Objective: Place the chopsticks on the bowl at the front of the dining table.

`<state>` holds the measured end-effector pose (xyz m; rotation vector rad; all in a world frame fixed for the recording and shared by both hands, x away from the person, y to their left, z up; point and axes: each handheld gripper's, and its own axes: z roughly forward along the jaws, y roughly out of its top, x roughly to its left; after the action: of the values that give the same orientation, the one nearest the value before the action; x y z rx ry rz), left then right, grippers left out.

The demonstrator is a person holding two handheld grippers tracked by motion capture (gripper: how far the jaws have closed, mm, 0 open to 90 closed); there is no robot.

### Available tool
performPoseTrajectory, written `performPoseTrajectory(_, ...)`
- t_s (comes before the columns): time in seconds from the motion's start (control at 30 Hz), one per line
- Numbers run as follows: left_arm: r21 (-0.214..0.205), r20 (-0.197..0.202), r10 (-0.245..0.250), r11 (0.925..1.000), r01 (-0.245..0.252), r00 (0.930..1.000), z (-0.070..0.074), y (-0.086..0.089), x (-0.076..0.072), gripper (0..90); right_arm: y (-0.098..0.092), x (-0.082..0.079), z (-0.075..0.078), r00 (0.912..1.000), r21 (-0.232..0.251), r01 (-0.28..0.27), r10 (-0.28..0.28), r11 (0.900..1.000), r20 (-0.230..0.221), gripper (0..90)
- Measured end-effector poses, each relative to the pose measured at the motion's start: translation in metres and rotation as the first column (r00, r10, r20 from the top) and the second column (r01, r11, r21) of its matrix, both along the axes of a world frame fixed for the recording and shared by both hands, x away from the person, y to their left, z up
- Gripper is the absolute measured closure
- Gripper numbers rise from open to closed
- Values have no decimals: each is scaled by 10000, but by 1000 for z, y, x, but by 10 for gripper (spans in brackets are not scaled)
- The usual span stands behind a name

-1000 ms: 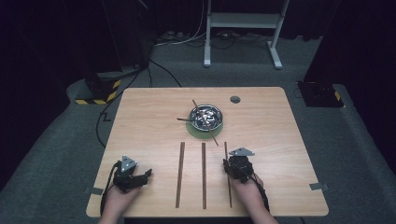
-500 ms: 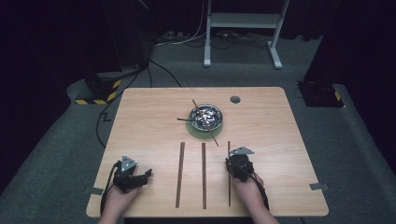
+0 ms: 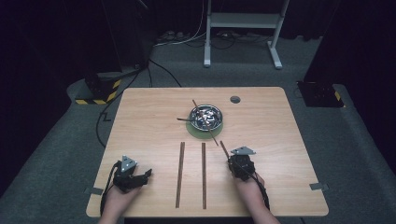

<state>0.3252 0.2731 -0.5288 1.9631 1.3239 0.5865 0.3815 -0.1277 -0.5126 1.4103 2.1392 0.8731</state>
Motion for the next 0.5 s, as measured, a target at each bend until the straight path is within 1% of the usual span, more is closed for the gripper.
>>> performPoseTrajectory(0.07, 2, 0, 2, 10000, -2, 10000, 0, 0, 0, 267, -2, 1, 3, 9998, 41, 34, -35, 10000, 184, 843)
performPoseTrajectory(0.1, -2, 1, 2, 10000, -2, 10000, 0, 0, 0, 267, -3, 1, 4, 9998, 122, 103, -105, 9999, 148, 843)
performPoseTrajectory(0.13, 0, -1, 2, 10000, -2, 10000, 0, 0, 0, 267, -4, 2, 6, 9995, 132, 100, -104, 9999, 303, 843)
performPoseTrajectory(0.27, -2, -1, 4, 10000, -4, 10000, 0, 0, 0, 267, -6, 5, 12, 9991, 273, 93, -104, 9996, 401, 844)
performPoseTrajectory(0.3, 1, -2, 2, 10000, -2, 10000, 0, 0, 0, 267, -6, 5, 13, 9984, 284, 127, -142, 9995, 542, 844)
performPoseTrajectory(0.5, -4, -1, 6, 10000, -6, 10000, 0, 0, 0, 267, -6, 7, 26, 9951, 458, 78, -122, 9989, 978, 844)
